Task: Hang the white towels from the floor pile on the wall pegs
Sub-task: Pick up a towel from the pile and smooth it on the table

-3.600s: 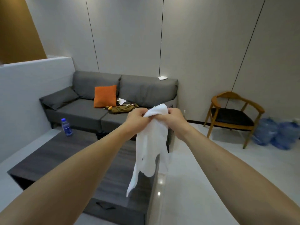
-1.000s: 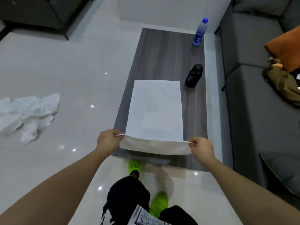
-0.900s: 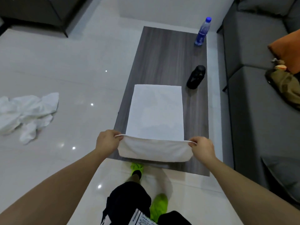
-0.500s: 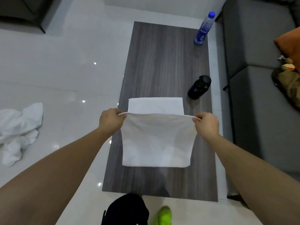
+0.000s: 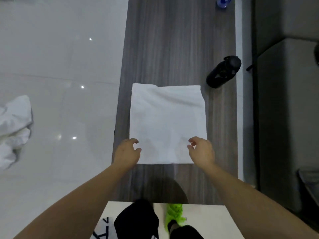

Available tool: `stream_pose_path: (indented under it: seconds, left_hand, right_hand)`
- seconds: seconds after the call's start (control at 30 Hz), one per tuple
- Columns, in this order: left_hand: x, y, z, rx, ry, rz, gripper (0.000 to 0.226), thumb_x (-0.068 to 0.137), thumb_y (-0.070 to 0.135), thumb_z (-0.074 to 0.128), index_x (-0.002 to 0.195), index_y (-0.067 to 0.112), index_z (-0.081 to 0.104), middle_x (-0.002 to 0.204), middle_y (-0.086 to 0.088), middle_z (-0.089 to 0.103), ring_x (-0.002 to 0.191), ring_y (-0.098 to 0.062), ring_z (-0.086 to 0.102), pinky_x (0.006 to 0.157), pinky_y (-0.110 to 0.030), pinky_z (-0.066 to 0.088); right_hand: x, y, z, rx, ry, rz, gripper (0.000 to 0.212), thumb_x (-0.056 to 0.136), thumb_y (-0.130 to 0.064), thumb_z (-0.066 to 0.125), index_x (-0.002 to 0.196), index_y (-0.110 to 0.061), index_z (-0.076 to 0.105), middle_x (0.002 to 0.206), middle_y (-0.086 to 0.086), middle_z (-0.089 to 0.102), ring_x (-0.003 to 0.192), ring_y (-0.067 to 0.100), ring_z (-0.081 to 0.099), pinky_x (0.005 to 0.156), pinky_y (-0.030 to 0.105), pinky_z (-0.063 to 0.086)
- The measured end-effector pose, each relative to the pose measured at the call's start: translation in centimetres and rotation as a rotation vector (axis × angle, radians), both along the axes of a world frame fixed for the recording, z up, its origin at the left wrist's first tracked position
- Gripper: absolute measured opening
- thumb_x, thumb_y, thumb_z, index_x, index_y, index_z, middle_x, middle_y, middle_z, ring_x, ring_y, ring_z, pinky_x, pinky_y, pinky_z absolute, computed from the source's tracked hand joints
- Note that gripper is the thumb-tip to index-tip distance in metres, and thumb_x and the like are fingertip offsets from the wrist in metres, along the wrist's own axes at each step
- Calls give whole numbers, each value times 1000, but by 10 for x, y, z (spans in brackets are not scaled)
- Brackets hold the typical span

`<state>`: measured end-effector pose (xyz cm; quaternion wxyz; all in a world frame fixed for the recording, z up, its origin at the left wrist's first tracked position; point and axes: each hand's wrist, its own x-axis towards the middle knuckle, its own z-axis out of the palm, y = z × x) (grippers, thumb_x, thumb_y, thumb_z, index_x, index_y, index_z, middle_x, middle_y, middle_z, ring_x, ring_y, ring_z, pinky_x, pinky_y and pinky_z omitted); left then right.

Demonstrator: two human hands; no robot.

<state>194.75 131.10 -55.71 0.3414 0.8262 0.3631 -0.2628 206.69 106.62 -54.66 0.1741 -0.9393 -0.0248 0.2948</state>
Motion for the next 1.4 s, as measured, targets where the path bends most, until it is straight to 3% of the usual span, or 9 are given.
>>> stream_pose_path:
  seconds: [0.13,0.27,0.53,0.8,0.9,1.07,1.17,1.27,1.4]
  left_hand:
    - [-30,-32,-39,1,1,-16,44,92,28,63,134,18,53,143,-9,45,125,-27,49,105,-38,39]
    - [-53,-52,-68,23,57,101,56,90,28,64,141,17,43,147,-13,34,130,-34,39,109,-43,36]
    - [-99,-80,-98,395,3,-365,65,89,32,63,142,12,33,153,-9,22,138,-33,26,106,-53,37]
    - [-152,-141,-103,478,-202,-565,70,75,28,70,136,8,42,148,-19,35,135,-40,33,108,-55,31]
    - [-166,-175,-103,425,-216,-566,60,74,21,65,130,10,49,128,-12,52,120,-34,46,102,-46,35]
    - [-179,-204,-70,267,-147,-358,20,73,3,55,92,8,58,78,-9,59,70,-34,57,58,-33,27]
    - [-170,-193,-25,280,-175,-320,22,73,1,51,92,11,57,78,-7,56,71,-34,57,55,-32,27]
    - [-146,-167,41,323,-228,-325,21,75,7,56,92,16,63,82,-8,62,78,-34,59,58,-33,37]
    - [-119,-122,142,446,-325,-266,14,84,12,60,94,17,69,86,-11,67,71,-28,56,63,-31,44]
  right_hand:
    - [-36,-12,-49,-48,103,-32,36,96,-24,59,130,-15,60,121,8,66,105,23,62,80,23,43]
    - [-48,-36,-80,-233,35,-160,56,92,-26,62,144,-19,41,145,18,38,128,36,41,105,43,39]
    - [-104,-40,-126,-11,-166,715,69,92,-41,60,152,-21,32,162,9,20,150,33,13,120,47,18]
    - [-170,-55,-139,141,-463,573,34,62,1,71,92,-13,73,102,7,69,95,33,63,84,40,47]
    - [-198,-70,-125,167,-286,542,35,68,4,61,99,-10,68,89,7,65,80,31,60,76,39,42]
    - [-208,-102,-81,56,-79,504,38,82,-5,54,119,-13,53,99,5,62,87,27,59,66,33,34]
    - [-192,-111,-36,66,-162,575,21,94,-23,44,112,-15,51,91,5,65,82,32,63,63,36,36]
    - [-168,-98,29,137,-255,651,40,97,-53,40,106,-17,55,94,6,69,85,33,64,69,38,43]
    - [-124,-50,126,188,-419,750,42,93,-57,49,92,-17,57,92,9,70,86,36,64,67,37,40]
